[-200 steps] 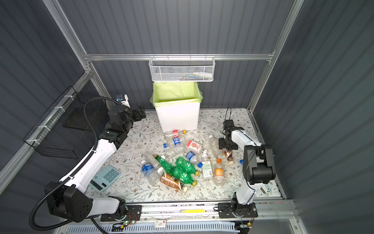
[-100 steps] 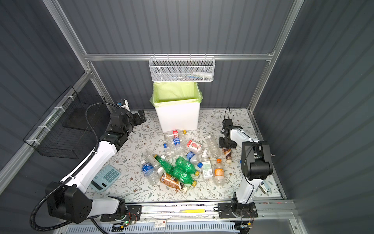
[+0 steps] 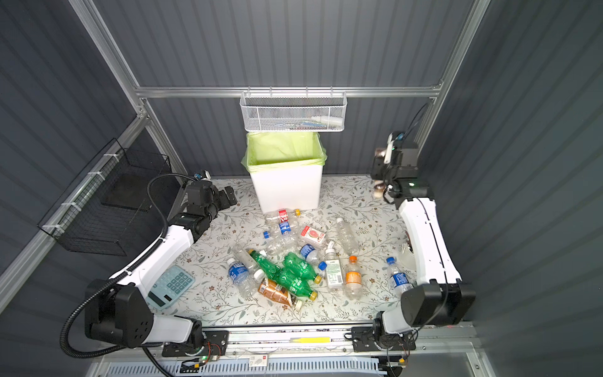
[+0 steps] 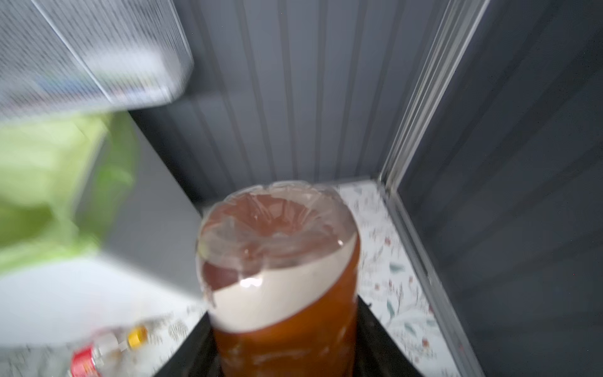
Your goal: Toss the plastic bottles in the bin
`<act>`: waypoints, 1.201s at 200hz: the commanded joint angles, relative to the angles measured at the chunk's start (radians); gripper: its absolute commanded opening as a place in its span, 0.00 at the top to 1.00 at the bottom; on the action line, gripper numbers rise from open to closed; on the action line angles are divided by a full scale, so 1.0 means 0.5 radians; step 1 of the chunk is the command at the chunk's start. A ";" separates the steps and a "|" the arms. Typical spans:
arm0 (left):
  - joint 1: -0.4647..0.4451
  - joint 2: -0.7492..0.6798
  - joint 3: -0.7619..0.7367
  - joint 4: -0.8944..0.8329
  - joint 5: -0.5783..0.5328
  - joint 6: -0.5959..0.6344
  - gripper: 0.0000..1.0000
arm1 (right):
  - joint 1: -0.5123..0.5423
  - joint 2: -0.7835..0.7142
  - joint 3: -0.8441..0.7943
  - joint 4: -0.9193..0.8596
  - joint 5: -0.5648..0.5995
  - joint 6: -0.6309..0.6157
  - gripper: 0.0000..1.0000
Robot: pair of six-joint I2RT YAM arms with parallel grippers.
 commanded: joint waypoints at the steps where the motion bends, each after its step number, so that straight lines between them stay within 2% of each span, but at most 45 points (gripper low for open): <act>1: 0.014 0.038 -0.029 -0.020 0.028 -0.047 0.00 | -0.003 -0.024 0.151 0.347 -0.106 0.331 0.49; 26: 0.017 0.063 -0.047 -0.007 0.066 -0.060 0.00 | 0.028 0.062 0.205 0.767 -0.259 0.767 0.51; 54: 0.017 0.080 -0.056 0.012 0.108 -0.083 0.00 | 0.243 0.429 0.532 0.899 -0.388 0.991 0.50; 71: 0.017 0.088 -0.063 0.009 0.123 -0.094 0.00 | 0.423 0.803 0.955 0.672 -0.520 0.951 0.46; 80: 0.017 0.088 -0.068 0.009 0.124 -0.094 0.00 | 0.504 1.073 1.342 0.427 -0.604 0.859 0.41; 100: 0.020 0.084 -0.075 0.005 0.134 -0.099 0.00 | 0.612 1.525 2.130 -0.136 -0.641 0.692 0.23; 112: 0.023 0.080 -0.076 -0.002 0.132 -0.096 0.00 | 0.620 1.560 2.269 -0.257 -0.584 0.635 0.11; 120: 0.022 0.076 -0.079 -0.006 0.134 -0.096 0.00 | 0.621 1.475 2.192 -0.253 -0.505 0.592 0.08; 133: 0.023 0.069 -0.089 -0.003 0.143 -0.096 0.00 | 0.620 1.214 1.845 -0.109 -0.377 0.518 0.01; 150: 0.023 0.063 -0.105 -0.001 0.158 -0.114 0.00 | 0.619 0.784 1.204 0.237 -0.164 0.445 0.01; 162: 0.023 0.061 -0.123 0.011 0.161 -0.135 0.00 | 0.616 0.577 0.920 0.340 -0.037 0.393 0.01; 185: 0.023 0.053 -0.152 0.044 0.181 -0.160 0.00 | 0.610 0.366 0.714 0.102 0.138 0.246 0.01; 199: 0.023 0.045 -0.157 0.038 0.186 -0.160 0.00 | 0.585 0.233 0.480 -0.027 0.235 0.191 0.01; 240: 0.023 0.007 -0.212 0.064 0.183 -0.157 0.00 | 0.464 -0.302 -0.483 -0.176 0.439 0.379 0.01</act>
